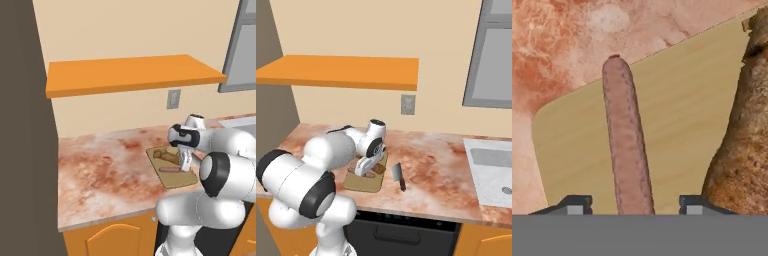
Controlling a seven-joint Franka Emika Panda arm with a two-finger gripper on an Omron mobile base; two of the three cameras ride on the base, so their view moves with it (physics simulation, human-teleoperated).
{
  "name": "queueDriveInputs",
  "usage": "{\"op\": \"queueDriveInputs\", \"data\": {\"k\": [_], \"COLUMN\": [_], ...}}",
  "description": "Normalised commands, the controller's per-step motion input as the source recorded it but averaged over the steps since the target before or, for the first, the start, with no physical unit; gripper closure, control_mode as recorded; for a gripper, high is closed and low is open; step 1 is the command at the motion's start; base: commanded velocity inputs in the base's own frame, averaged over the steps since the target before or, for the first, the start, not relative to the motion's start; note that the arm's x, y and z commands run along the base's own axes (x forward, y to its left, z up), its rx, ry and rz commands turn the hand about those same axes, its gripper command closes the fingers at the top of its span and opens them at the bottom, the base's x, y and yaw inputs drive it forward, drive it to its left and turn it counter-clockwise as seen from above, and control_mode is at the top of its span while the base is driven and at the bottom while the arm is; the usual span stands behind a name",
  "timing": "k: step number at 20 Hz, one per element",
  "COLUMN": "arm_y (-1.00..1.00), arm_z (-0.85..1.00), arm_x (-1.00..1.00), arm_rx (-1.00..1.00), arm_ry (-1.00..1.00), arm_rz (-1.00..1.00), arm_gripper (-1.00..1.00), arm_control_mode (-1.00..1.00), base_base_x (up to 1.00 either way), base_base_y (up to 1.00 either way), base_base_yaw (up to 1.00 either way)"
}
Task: Retrieve the sausage and cheese from the fridge and place them on the cutting board on the counter.
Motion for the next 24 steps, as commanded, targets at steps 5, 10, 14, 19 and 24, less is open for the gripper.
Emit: {"op": "queueDriveInputs", "data": {"k": [5,10,14,19,24], "arm_y": [-0.06,0.00,0.04,0.00,0.00], "arm_z": [0.31,0.37,0.82,1.00,1.00], "arm_x": [-0.63,-0.97,-0.96,-0.50,-0.23], "arm_rx": [0.02,0.00,0.02,0.07,0.04], "arm_ry": [-0.20,-0.29,-0.41,-0.30,-0.12], "arm_rz": [0.00,0.00,0.01,0.00,0.00], "arm_gripper": [-1.00,-1.00,-1.00,-1.00,-1.00], "arm_control_mode": [-1.00,-1.00,-1.00,-1.00,-1.00], "base_base_x": [0.00,0.00,0.00,0.00,0.00], "base_base_y": [0.00,0.00,0.00,0.00,0.00], "base_base_yaw": [0.00,0.00,0.00,0.00,0.00]}}
